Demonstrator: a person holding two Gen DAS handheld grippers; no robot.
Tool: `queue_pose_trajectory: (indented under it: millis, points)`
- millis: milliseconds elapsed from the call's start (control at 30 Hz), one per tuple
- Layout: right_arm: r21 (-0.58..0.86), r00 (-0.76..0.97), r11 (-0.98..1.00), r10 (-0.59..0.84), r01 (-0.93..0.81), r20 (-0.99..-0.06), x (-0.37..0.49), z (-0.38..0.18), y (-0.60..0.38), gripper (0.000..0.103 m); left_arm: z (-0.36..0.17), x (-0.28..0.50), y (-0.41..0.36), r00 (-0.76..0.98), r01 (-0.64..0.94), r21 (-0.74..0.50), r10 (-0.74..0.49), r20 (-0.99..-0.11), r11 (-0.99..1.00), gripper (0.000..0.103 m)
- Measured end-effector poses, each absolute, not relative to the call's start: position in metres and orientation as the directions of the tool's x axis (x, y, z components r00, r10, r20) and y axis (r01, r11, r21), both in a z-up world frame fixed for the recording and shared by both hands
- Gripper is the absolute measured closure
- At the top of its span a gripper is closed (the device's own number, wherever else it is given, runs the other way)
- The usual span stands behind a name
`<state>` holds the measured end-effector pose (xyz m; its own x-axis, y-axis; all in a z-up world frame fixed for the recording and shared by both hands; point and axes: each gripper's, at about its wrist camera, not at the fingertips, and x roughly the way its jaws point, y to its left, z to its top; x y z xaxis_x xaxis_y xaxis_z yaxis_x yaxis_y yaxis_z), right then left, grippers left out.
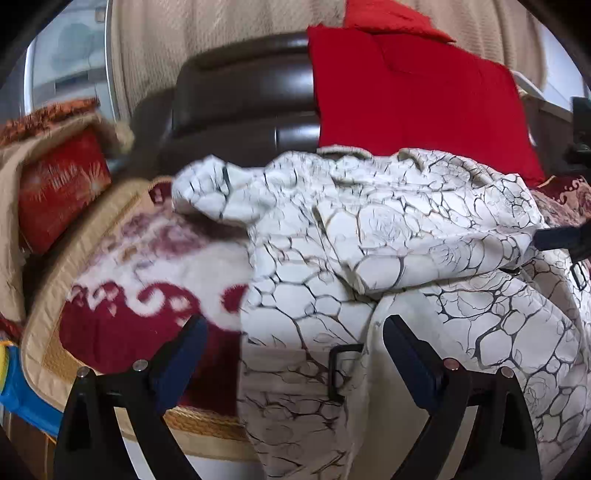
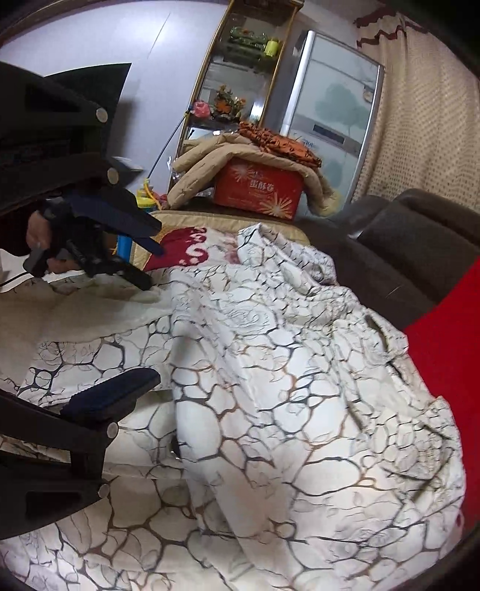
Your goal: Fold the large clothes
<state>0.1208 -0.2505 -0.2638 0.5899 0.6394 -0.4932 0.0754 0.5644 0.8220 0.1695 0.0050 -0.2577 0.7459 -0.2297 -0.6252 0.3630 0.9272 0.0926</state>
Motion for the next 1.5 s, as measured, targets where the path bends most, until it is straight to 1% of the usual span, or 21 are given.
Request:
queue_pose_trajectory:
  millis: [100,233,333,433,500,567,633,700,800,933,1000,1033,1067,1100,1133,1167,1233,1300,1433,1500]
  points:
    - [0.832,0.585,0.547,0.647,0.089,-0.489,0.126,-0.267,-0.249,0.025,-0.259,0.177,0.004,0.703,0.392,0.019,-0.286,-0.651,0.92,0.008]
    - [0.822,0.566,0.562,0.649,0.094,-0.509,0.125,-0.27,-0.244,0.025,-0.293,0.19,-0.013,0.622,0.43,-0.017,-0.31,-0.719,0.903,0.008]
    - [0.818,0.567,0.566,0.643,0.101,-0.515,0.123,-0.269,-0.246,0.025,-0.296,0.189,-0.014,0.641,0.417,-0.03,-0.317,-0.699,0.908,0.007]
    - [0.816,0.572,0.569,0.637,0.104,-0.517,0.124,-0.267,-0.247,0.025,-0.292,0.185,-0.012,0.629,0.442,-0.012,-0.32,-0.709,0.897,0.007]
    - [0.812,0.56,0.575,0.643,0.097,-0.523,0.126,-0.265,-0.243,0.026,-0.286,0.172,-0.003,0.611,0.47,-0.021,-0.342,-0.714,0.882,0.008]
    - [0.796,0.515,0.602,0.663,0.065,-0.544,0.129,-0.263,-0.23,0.025,-0.277,0.156,0.022,0.612,0.457,-0.048,-0.354,-0.707,0.888,0.008]
    - [0.781,0.466,0.624,0.682,0.03,-0.563,0.132,-0.264,-0.214,0.026,-0.27,0.143,0.056,0.616,0.409,-0.108,-0.361,-0.7,0.906,0.008]
    - [0.768,0.427,0.64,0.691,0.013,-0.583,0.139,-0.271,-0.2,0.026,-0.264,0.133,0.084,0.635,0.346,-0.126,-0.331,-0.698,0.93,0.008]
    - [0.754,0.382,0.657,0.698,-0.004,-0.606,0.153,-0.287,-0.177,0.026,-0.256,0.12,0.12,0.668,0.25,-0.109,-0.253,-0.7,0.962,0.008]
    - [0.646,0.378,0.762,0.609,-0.034,-0.698,0.176,-0.305,-0.149,0.027,-0.24,0.116,0.147,0.705,0.156,-0.06,-0.154,-0.693,0.986,0.008]
    - [0.594,0.392,0.802,0.565,-0.056,-0.726,0.183,-0.309,-0.136,0.027,-0.233,0.118,0.154,0.714,0.132,-0.058,-0.136,-0.687,0.989,0.008]
    - [0.575,0.406,0.815,0.55,-0.07,-0.73,0.182,-0.308,-0.131,0.03,-0.229,0.12,0.156,0.717,0.122,-0.064,-0.133,-0.684,0.99,0.008]
    - [0.559,0.414,0.825,0.539,-0.085,-0.733,0.18,-0.307,-0.127,0.037,-0.226,0.121,0.158,0.72,0.117,-0.077,-0.138,-0.68,0.99,0.008]
    - [0.529,0.407,0.842,0.521,-0.104,-0.75,0.179,-0.308,-0.121,0.062,-0.224,0.124,0.157,0.721,0.116,-0.087,-0.145,-0.677,0.989,0.008]
    - [0.498,0.398,0.86,0.499,-0.114,-0.77,0.178,-0.31,-0.117,0.074,-0.222,0.128,0.155,0.723,0.113,-0.101,-0.152,-0.674,0.988,0.008]
    - [0.481,0.397,0.869,0.486,-0.121,-0.779,0.175,-0.312,-0.116,0.076,-0.221,0.131,0.154,0.724,0.112,-0.114,-0.16,-0.671,0.987,0.008]
    - [0.498,0.368,0.859,0.504,-0.119,-0.782,0.171,-0.315,-0.118,0.085,-0.217,0.136,0.148,0.722,0.129,-0.15,-0.197,-0.663,0.98,0.008]
    - [0.501,0.339,0.858,0.507,-0.111,-0.793,0.164,-0.317,-0.123,0.088,-0.217,0.142,0.139,0.713,0.149,-0.168,-0.224,-0.665,0.974,0.008]
    - [0.514,0.295,0.853,0.517,-0.094,-0.804,0.145,-0.312,-0.136,0.088,-0.218,0.149,0.114,0.695,0.195,-0.183,-0.268,-0.667,0.964,0.008]
    - [0.57,0.341,0.817,0.562,-0.089,-0.753,0.134,-0.295,-0.157,0.086,-0.217,0.15,0.105,0.688,0.217,-0.194,-0.291,-0.665,0.957,0.008]
